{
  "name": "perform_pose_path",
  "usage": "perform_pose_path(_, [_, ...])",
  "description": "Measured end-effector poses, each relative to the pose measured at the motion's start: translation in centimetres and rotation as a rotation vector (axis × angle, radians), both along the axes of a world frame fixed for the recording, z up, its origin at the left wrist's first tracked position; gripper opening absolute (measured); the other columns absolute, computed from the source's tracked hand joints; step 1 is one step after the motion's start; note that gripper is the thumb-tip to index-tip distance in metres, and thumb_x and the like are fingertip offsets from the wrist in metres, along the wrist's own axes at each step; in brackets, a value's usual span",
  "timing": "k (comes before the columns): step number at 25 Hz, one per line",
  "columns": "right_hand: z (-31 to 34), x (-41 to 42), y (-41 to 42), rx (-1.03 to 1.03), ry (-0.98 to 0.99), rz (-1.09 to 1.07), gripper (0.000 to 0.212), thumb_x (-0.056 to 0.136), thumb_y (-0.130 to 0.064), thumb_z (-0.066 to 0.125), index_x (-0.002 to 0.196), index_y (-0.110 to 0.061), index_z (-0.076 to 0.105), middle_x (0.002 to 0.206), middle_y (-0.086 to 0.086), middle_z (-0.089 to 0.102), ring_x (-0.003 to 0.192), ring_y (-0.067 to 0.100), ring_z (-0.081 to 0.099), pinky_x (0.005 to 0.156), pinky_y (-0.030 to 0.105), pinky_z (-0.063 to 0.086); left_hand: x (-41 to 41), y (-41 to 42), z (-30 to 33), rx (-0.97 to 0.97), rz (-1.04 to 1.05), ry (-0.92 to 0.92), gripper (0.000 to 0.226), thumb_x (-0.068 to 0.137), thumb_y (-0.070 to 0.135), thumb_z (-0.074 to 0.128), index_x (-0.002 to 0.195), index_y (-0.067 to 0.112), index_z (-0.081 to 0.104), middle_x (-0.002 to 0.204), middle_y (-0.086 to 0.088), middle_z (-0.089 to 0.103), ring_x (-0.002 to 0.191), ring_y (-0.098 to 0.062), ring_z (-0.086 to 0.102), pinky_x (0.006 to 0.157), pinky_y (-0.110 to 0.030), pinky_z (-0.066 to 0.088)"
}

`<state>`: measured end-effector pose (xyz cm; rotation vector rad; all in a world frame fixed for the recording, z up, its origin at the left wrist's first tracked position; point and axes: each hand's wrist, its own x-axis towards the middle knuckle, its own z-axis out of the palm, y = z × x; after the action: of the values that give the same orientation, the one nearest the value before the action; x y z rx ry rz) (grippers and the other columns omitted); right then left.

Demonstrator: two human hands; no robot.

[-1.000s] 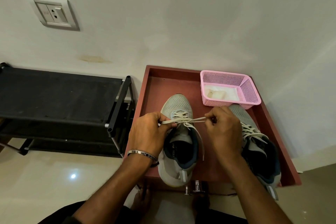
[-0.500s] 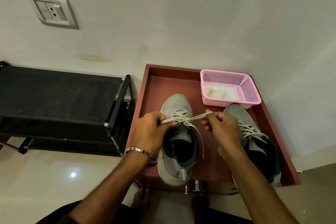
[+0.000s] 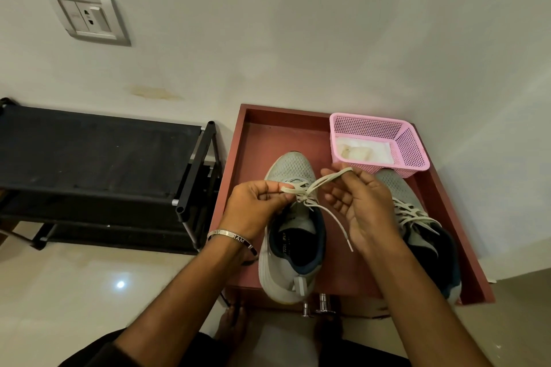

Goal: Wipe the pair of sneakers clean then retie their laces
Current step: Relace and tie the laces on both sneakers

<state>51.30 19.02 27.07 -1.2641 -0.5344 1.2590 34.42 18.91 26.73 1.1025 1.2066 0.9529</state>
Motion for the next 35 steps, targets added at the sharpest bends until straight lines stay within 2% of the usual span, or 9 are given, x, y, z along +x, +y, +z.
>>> perform_pose_path(5, [1.0,-1.0,-0.5,0.143,-0.142,0.047,0.014,0.094,-0.013,0.060,0.089,-0.015,0.072,0.085,0.008,0.075,0.074,0.016,0.062,0.059,0.021,0.044,1.1,0.5,-0.3,0.025,0.035,-0.013,0.015,0.097,0.005,0.054,0.098,-0.005,0.066,0.059,0.009,0.067,0.043,0.003,0.049,0.044,-0.008,0.037])
perform_pose_path(7, [1.2,-1.3,-0.7,0.175,-0.188,0.052,0.014,0.094,-0.015,0.060,0.088,-0.013,0.073,0.081,0.008,0.074,0.069,0.016,0.058,0.055,0.021,0.042,1.7,0.6,-0.2,0.017,0.080,-0.023,0.015,0.099,0.009,0.052,0.093,0.003,0.064,0.071,0.000,0.070,0.046,0.003,0.051,0.047,-0.010,0.040])
perform_pose_path(11, [1.2,-1.6,-0.8,0.066,-0.286,0.112,0.033,0.098,-0.033,0.055,0.082,-0.010,0.072,0.076,0.011,0.073,0.053,0.015,0.057,0.048,0.022,0.039,2.4,0.7,-0.1,0.000,0.151,-0.009,0.017,0.097,0.015,0.056,0.087,0.003,0.064,0.061,-0.001,0.065,0.046,0.000,0.055,0.050,-0.012,0.044])
perform_pose_path(16, [1.5,-1.5,-1.2,0.135,-0.452,0.287,0.043,0.096,-0.047,0.046,0.090,-0.016,0.074,0.078,0.009,0.074,0.055,0.018,0.059,0.048,0.022,0.040,2.2,0.7,-0.5,0.040,0.190,0.164,0.036,0.092,0.036,0.064,0.063,0.015,0.061,0.057,-0.001,0.065,0.057,-0.017,0.059,0.065,-0.037,0.053])
perform_pose_path(19, [1.4,-1.3,-1.2,0.150,-0.482,0.328,0.046,0.092,-0.055,0.040,0.100,-0.024,0.074,0.082,0.011,0.074,0.059,0.018,0.058,0.051,0.024,0.041,2.1,0.8,-0.6,0.087,0.160,0.205,0.031,0.088,0.039,0.069,0.071,0.013,0.065,0.061,-0.004,0.069,0.061,-0.027,0.065,0.071,-0.048,0.057])
perform_pose_path(22, [1.1,-1.1,-1.0,0.142,-0.476,0.317,0.048,0.092,-0.056,0.038,0.102,-0.028,0.075,0.083,0.007,0.073,0.065,0.015,0.061,0.054,0.024,0.042,2.0,0.9,-0.6,0.159,0.141,0.315,0.024,0.085,0.044,0.071,0.078,0.021,0.070,0.060,0.000,0.069,0.061,-0.019,0.068,0.065,-0.042,0.059])
perform_pose_path(26, [0.5,-0.9,-0.9,0.113,-0.459,0.304,0.053,0.093,-0.061,0.035,0.103,-0.027,0.076,0.099,0.000,0.076,0.093,0.014,0.071,0.080,0.031,0.056,1.9,0.8,-0.4,0.188,0.131,0.305,0.017,0.088,0.037,0.070,0.095,0.022,0.065,0.060,0.004,0.068,0.058,-0.006,0.066,0.058,-0.027,0.054])
perform_pose_path(29, [0.1,-0.9,-0.7,0.130,-0.468,0.265,0.053,0.088,-0.065,0.039,0.119,-0.034,0.068,0.124,-0.012,0.067,0.118,0.004,0.059,0.105,0.042,0.046,1.8,0.6,-0.3,0.160,0.072,0.187,0.015,0.091,0.024,0.067,0.100,0.016,0.057,0.074,-0.001,0.074,0.070,-0.009,0.072,0.066,-0.027,0.058])
perform_pose_path(35, [0.0,-0.9,-0.6,0.151,-0.528,0.242,0.051,0.096,-0.048,0.044,0.146,-0.036,0.041,0.150,-0.018,0.040,0.134,-0.002,0.041,0.115,0.040,0.035,1.5,0.3,-0.3,0.291,-0.075,0.380,0.016,0.082,0.030,0.077,0.098,0.030,0.073,0.083,0.010,0.071,0.070,-0.002,0.063,0.070,-0.021,0.056])
